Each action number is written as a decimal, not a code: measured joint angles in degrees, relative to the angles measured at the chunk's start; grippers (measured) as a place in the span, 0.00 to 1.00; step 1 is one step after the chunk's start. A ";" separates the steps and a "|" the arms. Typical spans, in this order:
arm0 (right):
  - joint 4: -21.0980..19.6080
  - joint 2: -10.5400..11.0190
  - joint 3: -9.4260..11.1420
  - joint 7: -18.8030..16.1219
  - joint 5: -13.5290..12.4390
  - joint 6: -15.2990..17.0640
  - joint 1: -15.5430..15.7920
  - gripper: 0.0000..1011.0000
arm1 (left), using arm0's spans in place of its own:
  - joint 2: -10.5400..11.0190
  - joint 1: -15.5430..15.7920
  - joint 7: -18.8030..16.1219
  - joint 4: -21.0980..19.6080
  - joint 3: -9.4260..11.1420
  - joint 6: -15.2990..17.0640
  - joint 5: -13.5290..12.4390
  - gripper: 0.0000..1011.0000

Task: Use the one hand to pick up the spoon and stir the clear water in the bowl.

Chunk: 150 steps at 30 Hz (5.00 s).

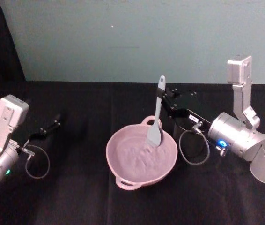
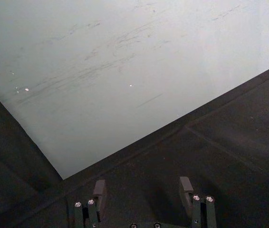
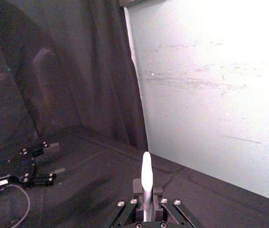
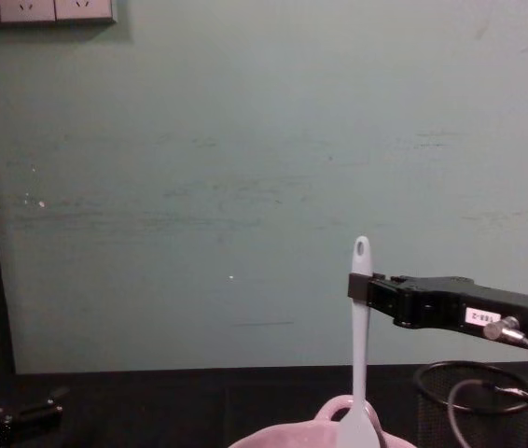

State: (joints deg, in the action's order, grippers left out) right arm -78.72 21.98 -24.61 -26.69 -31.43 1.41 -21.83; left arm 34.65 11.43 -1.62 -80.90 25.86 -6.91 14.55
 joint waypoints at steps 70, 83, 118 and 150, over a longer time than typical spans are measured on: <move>-7.70 0.90 -0.60 -0.12 0.95 2.24 4.90 0.11 | 0.00 0.00 0.00 0.00 0.00 0.00 0.00 0.99; -6.68 -2.04 -3.20 -1.78 -1.27 1.74 4.03 0.11 | 0.00 0.00 0.00 0.00 0.00 0.00 0.00 0.99; -6.57 -0.04 1.34 3.03 0.92 1.29 5.07 0.11 | 0.00 0.00 0.00 0.00 0.00 0.00 0.00 0.99; -0.64 -4.14 -1.10 1.51 -0.09 0.34 1.03 0.11 | 0.00 0.00 0.00 0.00 0.00 0.00 0.00 0.99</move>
State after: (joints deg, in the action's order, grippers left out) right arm -79.36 17.85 -25.72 -25.18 -31.52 1.75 -20.80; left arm 34.64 11.43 -1.62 -80.90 25.86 -6.91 14.55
